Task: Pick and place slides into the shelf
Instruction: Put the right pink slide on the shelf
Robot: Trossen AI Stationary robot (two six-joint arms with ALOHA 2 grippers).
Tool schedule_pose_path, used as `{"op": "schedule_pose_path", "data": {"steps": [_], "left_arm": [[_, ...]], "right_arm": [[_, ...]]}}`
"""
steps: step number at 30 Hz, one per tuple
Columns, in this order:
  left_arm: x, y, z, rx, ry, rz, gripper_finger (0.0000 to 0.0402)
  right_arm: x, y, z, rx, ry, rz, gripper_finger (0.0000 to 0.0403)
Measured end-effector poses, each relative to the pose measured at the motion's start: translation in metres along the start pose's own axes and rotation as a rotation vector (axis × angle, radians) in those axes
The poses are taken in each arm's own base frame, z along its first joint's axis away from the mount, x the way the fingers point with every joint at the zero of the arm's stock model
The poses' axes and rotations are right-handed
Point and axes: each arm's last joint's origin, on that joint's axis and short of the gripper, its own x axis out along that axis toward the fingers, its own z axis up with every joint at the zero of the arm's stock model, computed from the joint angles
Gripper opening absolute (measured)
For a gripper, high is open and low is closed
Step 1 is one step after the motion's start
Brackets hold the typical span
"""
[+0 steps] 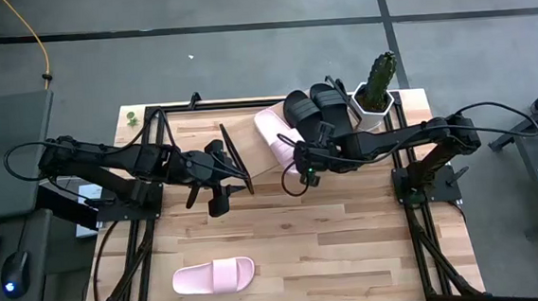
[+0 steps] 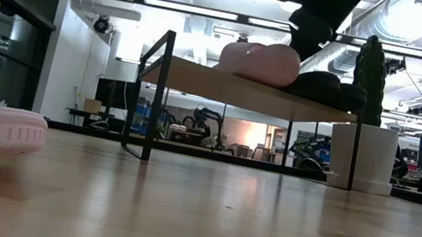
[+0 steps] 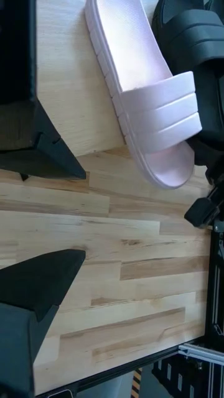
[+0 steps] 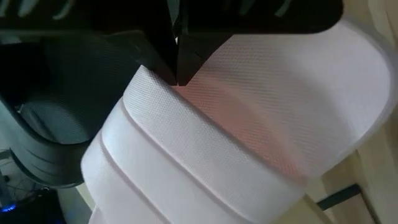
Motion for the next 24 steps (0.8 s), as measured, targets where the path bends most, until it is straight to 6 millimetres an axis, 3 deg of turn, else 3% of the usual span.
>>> {"op": "schedule_pose_path", "data": {"steps": [13,24], "left_arm": [[0.000,0.000,0.000,0.000,0.000,0.000,0.0184],[0.000,0.000,0.000,0.000,0.000,0.000,0.0184]], "right_arm": [[-0.007,-0.001,0.007,-0.018,-0.021,0.026,0.0114],[-0.016,0.005,0.008,-0.059,-0.041,0.010,0.0124]]}}
